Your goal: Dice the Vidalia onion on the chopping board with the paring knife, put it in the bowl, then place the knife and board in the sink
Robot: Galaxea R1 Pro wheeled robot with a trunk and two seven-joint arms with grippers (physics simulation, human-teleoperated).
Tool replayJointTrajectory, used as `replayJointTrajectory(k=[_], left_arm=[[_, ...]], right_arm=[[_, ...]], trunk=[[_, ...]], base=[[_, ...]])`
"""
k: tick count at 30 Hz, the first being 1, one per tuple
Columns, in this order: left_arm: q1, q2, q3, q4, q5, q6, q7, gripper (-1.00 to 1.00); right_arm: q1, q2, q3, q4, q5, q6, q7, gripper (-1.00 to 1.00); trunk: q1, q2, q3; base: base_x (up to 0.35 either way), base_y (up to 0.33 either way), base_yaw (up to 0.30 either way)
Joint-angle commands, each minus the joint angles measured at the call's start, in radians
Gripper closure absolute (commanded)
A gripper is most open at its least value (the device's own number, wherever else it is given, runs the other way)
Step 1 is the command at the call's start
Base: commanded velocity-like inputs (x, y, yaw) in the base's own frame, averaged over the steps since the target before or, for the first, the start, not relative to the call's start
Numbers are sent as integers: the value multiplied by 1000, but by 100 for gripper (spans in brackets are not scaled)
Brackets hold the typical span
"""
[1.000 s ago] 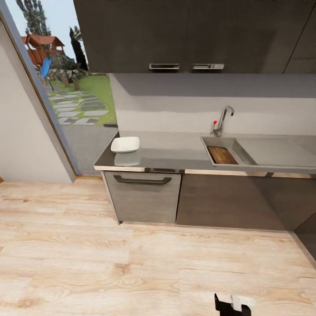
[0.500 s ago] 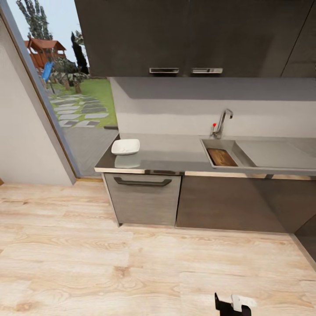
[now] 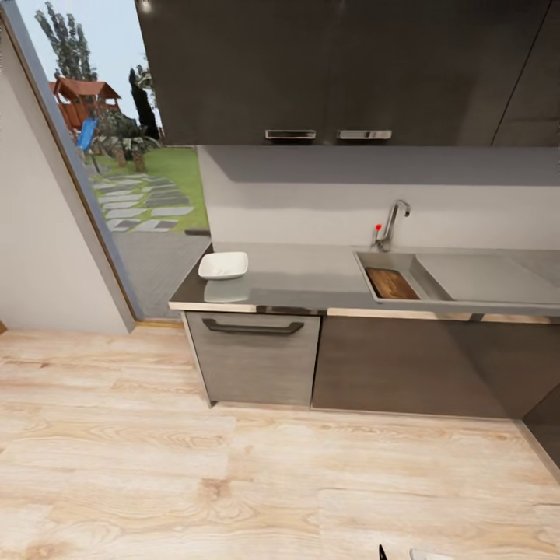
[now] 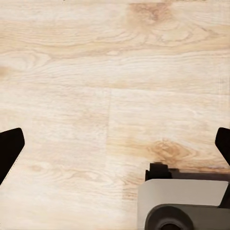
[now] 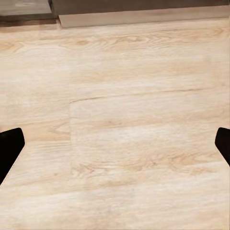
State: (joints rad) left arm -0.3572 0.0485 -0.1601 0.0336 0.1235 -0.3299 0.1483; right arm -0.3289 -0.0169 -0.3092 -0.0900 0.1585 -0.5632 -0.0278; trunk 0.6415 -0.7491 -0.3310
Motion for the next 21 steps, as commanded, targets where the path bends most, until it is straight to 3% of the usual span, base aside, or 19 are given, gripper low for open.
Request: replayJointTrajectory(k=[1,21], left_arm=[[-2,1,-9,4,10,-7,0,-100],[-2,-7,-11,5,10,-6,0,-100]], right_arm=[[-1,1,-7,6,10,-14,-3,-100],[-1,-5,-8,7,10,-23,-4,-100]], trunk=[[0,-1,0],[0,-1,32]], base=[[0,0,0],[0,0,0]])
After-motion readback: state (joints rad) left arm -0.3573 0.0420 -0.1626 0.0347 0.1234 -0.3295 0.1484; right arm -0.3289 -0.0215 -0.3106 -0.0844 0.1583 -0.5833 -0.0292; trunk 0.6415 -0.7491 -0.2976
